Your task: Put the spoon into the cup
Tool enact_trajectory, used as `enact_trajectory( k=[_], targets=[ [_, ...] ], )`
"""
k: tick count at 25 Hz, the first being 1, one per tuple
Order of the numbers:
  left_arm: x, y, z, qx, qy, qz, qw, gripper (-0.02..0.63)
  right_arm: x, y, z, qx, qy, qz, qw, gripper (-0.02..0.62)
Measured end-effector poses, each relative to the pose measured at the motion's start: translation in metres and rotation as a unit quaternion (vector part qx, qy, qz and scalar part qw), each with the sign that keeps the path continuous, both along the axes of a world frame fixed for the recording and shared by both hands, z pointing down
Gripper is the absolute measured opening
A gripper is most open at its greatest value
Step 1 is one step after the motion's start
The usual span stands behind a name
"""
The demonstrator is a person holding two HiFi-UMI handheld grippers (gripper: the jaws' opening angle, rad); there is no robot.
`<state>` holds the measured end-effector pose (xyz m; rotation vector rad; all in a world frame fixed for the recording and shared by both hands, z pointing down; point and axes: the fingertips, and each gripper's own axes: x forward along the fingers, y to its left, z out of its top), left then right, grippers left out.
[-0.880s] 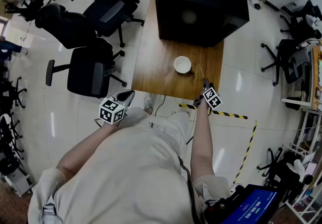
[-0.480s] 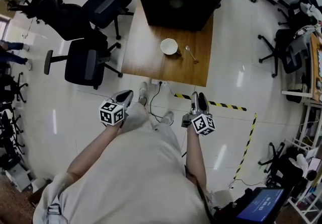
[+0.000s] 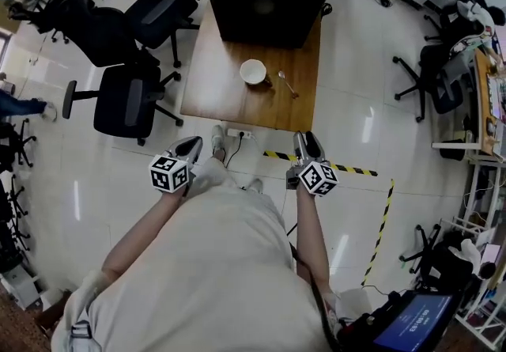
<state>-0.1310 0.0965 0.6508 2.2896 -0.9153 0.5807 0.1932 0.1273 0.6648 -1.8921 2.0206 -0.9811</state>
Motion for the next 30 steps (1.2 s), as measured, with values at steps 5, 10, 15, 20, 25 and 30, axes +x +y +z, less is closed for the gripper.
enact_trajectory(
  k=[5, 10, 15, 20, 25, 30],
  targets=[
    [0.031, -0.061, -0.011, 0.016, 0.02, 0.061, 0.9978, 0.003, -0.02, -0.026, 0.009, -0.04, 0.02, -0.024, 0.999, 0.193],
    [0.047, -0.11, -0.019, 0.001, 0.054, 0.113, 0.9922, 0.003, -0.018, -0.038, 0.028, -0.105, 0.068, -0.011, 0.992, 0.193],
    [0.05, -0.133, -0.016, -0.069, 0.106, 0.133, 0.983, 0.0, -0.021, -0.053, 0.025, -0.142, 0.09, -0.007, 0.986, 0.193],
    [0.06, -0.151, -0.005, -0.076, 0.1, 0.155, 0.9799, 0.0, -0.021, -0.066, 0.036, -0.171, 0.12, -0.02, 0.978, 0.193],
    [0.079, -0.159, 0.005, -0.067, 0.074, 0.153, 0.9832, 0.0, -0.01, -0.074, 0.058, -0.189, 0.165, -0.068, 0.965, 0.193],
    [0.102, -0.162, -0.002, -0.038, 0.054, 0.152, 0.9862, 0.002, 0.011, -0.096, 0.095, -0.208, 0.204, -0.117, 0.949, 0.193]
  ],
)
